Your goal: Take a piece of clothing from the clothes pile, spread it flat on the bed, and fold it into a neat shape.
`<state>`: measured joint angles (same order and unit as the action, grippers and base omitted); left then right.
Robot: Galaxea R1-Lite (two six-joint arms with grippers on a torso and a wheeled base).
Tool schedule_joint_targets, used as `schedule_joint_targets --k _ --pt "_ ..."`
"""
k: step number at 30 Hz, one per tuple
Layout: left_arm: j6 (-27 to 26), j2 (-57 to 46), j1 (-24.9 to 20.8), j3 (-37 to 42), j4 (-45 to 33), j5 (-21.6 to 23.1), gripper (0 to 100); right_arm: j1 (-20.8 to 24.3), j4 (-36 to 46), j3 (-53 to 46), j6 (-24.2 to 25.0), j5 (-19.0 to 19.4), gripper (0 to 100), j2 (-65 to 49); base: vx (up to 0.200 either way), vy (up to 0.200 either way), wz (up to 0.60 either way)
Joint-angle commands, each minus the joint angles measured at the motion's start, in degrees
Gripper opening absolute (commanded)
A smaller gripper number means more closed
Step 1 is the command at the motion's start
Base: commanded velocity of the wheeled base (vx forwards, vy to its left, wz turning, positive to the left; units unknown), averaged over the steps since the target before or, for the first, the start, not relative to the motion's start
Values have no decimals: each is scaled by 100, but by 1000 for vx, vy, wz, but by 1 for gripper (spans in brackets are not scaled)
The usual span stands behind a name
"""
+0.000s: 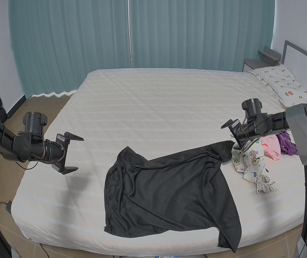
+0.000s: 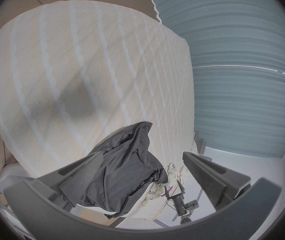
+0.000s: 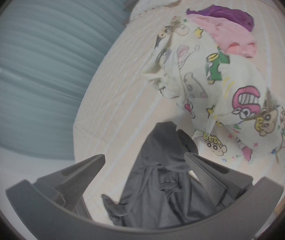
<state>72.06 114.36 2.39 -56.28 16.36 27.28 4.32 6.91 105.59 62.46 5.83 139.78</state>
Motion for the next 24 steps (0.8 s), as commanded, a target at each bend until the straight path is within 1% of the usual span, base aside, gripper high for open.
schedule_joint_targets --k 1,3,5,7,9,10,11,12,13,15,18,21,22,24 --pt "-8 16 -98 30 -1 14 100 -177 583 673 29 50 100 -179 0 0 0" --pt "-8 69 -142 30 -1 -48 100 -54 513 260 -340 -170 100 -232 0 0 0" --pt "-8 86 -160 30 -1 -56 100 52 451 -48 -560 -275 100 -293 0 0 0" --pt "-8 86 -160 39 -1 -39 100 201 425 -382 -762 -275 100 -434 0 0 0" --pt "-16 86 -169 74 -1 -30 100 403 363 -1006 -1202 -275 100 -636 0 0 0" --pt "-16 86 -169 74 -1 -30 100 403 363 -1006 -1202 -275 100 -636 0 0 0" --pt "-16 69 -204 109 8 -30 100 606 126 -1630 -1790 -275 100 -812 0 0 0" --pt "-16 69 -213 109 8 -30 100 632 73 -1735 -1878 -275 100 -829 0 0 0" --pt "-16 69 -248 126 8 -48 100 816 -296 -2333 -2318 -301 100 -935 0 0 0" --pt "-16 60 -248 144 8 -48 100 975 -674 -2799 -2652 -345 100 -987 0 0 0" --pt "-104 60 -248 153 -1 -30 100 1203 -1201 -3396 -3214 -548 100 -979 0 0 0" --pt "-429 78 -257 206 -10 -65 100 1405 -1245 -3563 -3399 -662 100 -961 0 0 0" --pt "-429 78 -257 206 -10 -65 100 1405 -1245 -3563 -3399 -662 100 -961 0 0 0" --pt "-517 51 -274 302 -1 -56 100 1625 -1245 -3783 -3443 -688 100 -1005 0 0 0"
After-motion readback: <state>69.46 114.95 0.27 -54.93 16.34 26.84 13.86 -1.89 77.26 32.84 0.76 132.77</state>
